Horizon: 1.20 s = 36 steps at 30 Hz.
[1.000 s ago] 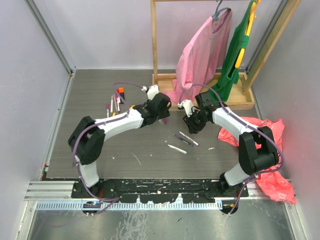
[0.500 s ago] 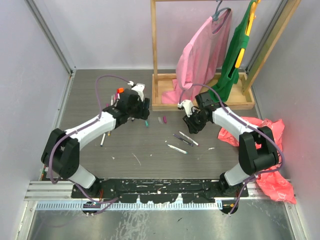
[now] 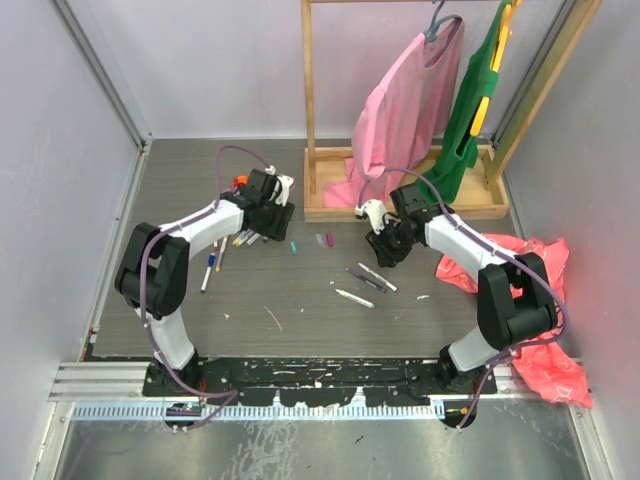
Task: Open the pen caps
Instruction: Pick up the pen from the center of the board.
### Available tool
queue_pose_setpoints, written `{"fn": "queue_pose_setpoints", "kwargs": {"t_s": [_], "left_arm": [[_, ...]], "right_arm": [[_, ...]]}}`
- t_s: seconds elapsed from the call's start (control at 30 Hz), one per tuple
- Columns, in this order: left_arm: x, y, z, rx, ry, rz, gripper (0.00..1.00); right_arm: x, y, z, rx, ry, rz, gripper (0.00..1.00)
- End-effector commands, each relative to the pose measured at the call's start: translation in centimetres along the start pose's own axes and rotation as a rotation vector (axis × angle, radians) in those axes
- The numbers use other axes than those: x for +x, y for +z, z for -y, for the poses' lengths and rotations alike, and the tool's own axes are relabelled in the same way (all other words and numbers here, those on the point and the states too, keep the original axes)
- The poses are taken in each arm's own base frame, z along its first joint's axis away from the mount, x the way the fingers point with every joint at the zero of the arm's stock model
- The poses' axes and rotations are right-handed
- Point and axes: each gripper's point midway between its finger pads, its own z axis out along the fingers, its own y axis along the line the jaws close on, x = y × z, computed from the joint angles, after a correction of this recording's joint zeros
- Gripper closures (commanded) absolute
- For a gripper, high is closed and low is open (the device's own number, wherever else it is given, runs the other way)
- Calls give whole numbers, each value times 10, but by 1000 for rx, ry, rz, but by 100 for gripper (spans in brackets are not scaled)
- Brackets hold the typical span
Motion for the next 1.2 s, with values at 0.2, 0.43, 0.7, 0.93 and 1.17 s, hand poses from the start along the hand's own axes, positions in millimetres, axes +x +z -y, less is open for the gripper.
{"fn": "queue_pose_setpoints", "kwargs": {"t_s": [0.2, 0.43, 0.7, 0.93, 1.17], "left_arm": [[-11, 10, -12, -21, 23, -21, 56], [-13, 15, -18, -25, 12, -27, 56], [-4, 24, -21, -1, -13, -77, 61], [1, 29, -23, 0, -27, -116, 66], [5, 29, -21, 3, -39, -134, 79]], "right_arm": [[-19, -12, 4, 17, -30, 59, 65], [-18, -11, 4, 13, -28, 54, 65], [-18, -10, 3, 10, -29, 55, 65], [-18, -11, 2, 6, -31, 58, 65], [-18, -12, 3, 8, -32, 58, 65]]}}
